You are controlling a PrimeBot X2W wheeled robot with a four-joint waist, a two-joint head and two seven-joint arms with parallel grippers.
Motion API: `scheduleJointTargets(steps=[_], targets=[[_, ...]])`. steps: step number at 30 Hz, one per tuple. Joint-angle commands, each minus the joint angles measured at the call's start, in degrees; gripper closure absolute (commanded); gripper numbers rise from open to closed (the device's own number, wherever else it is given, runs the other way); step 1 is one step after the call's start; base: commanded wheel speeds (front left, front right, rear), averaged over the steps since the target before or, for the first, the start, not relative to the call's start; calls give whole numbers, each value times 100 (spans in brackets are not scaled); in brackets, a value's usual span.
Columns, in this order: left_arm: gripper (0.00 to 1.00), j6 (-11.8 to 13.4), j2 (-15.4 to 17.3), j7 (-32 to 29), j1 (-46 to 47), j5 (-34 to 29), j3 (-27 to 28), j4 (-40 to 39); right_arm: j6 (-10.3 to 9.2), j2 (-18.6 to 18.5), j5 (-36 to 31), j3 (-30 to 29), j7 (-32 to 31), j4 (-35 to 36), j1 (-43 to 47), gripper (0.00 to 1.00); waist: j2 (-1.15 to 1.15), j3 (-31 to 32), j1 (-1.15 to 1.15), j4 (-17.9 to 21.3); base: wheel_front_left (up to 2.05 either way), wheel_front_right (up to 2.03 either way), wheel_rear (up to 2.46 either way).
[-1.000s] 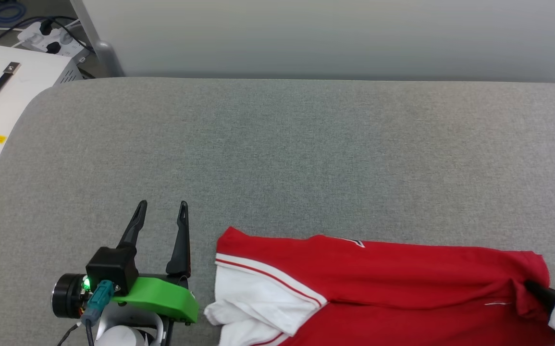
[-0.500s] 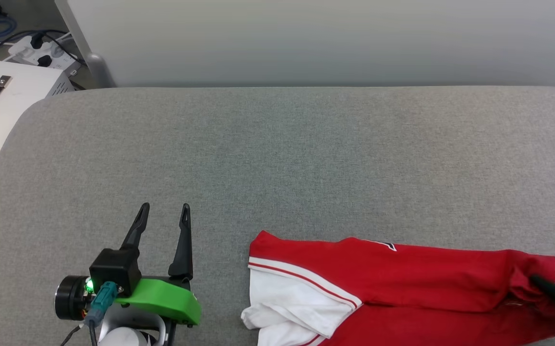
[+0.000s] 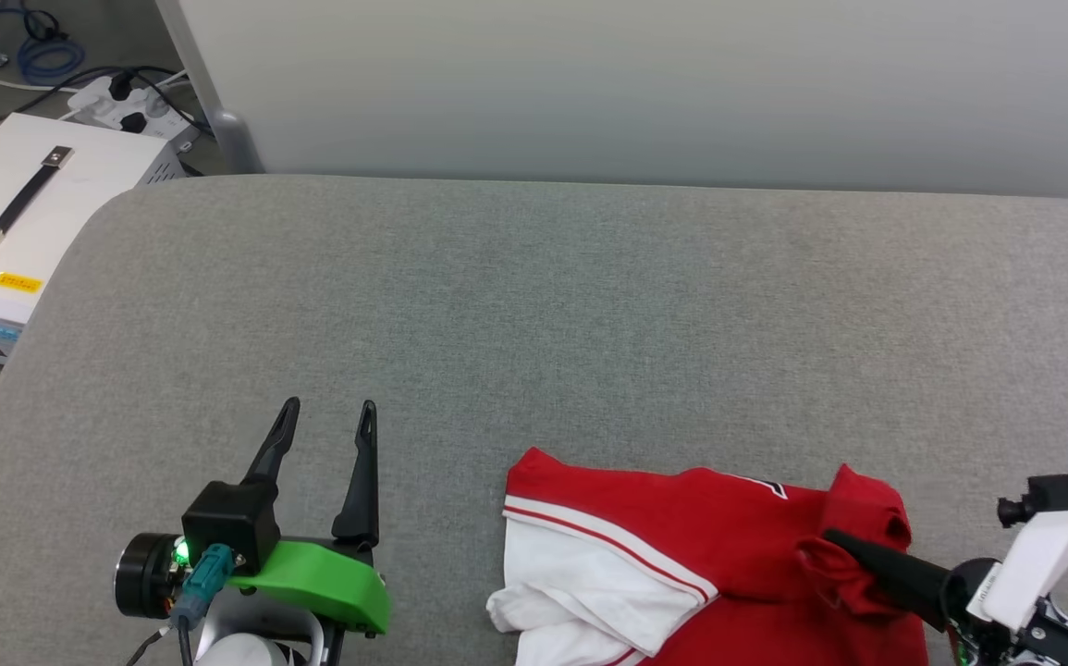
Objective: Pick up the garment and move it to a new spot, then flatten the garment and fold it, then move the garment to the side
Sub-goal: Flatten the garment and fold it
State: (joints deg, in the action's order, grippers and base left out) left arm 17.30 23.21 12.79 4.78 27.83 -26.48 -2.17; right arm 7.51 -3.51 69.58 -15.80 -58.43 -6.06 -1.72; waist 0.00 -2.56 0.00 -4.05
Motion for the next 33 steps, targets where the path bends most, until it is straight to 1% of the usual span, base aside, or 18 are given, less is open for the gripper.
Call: scheduleJointTargets(steps=[1, 4, 11, 15, 18, 23, 24, 25, 30, 33], targets=[[0, -41, 30, -9, 34, 63, -5, 10, -2, 34, 158, 153, 70, -34, -151, 100, 0, -18, 0, -101, 0, 0, 0], [0, -62, 25, -9, 81, 64, -21, 11, -2, 56, 377, 594, 295, -127, -269, 100, 0, -69, 0, -203, 0, 0, 0], [0, -101, -55, 23, 235, 50, -72, 71, -2, 62, 842, 1988, 1089, -439, -618, 100, 0, -287, 0, -433, 0, 0, 0], [0, -134, -127, 60, 327, 37, -101, 134, -2, 62, 1042, 2618, 1428, -584, -786, 100, 0, -398, 0, -537, 0, 0, 0], [0, -158, -162, 90, 371, 37, -97, 184, -2, 62, 1180, 2986, 1591, -649, -871, 100, 0, -470, 0, -576, 0, 0, 0], [0, -182, -243, 134, 439, 17, -98, 272, -2, 63, 938, 3308, 1855, -904, -939, 100, 0, -578, 0, -591, 0, 0, 0], [0, -187, -257, 141, 449, 14, -98, 289, -2, 63, 875, 3331, 1913, -951, -949, 72, 0, -592, 0, -586, 0, 0, 0], [0, -195, -273, 150, 460, 10, -95, 310, -2, 61, 812, 3362, 1966, -1007, -956, 0, 0, -605, 0, -578, 0, 0, 0], [0, -256, -310, 180, 494, 8, -60, 401, -2, 44, 626, 3472, 2215, -1091, -1031, 0, 0, -619, 0, -495, 0, 0, 0], [0, -278, -331, 191, 514, -17, -52, 456, -2, 38, 644, 3532, 2397, -843, -1105, 0, 0, -570, 0, -412, 0, 0, 0]])
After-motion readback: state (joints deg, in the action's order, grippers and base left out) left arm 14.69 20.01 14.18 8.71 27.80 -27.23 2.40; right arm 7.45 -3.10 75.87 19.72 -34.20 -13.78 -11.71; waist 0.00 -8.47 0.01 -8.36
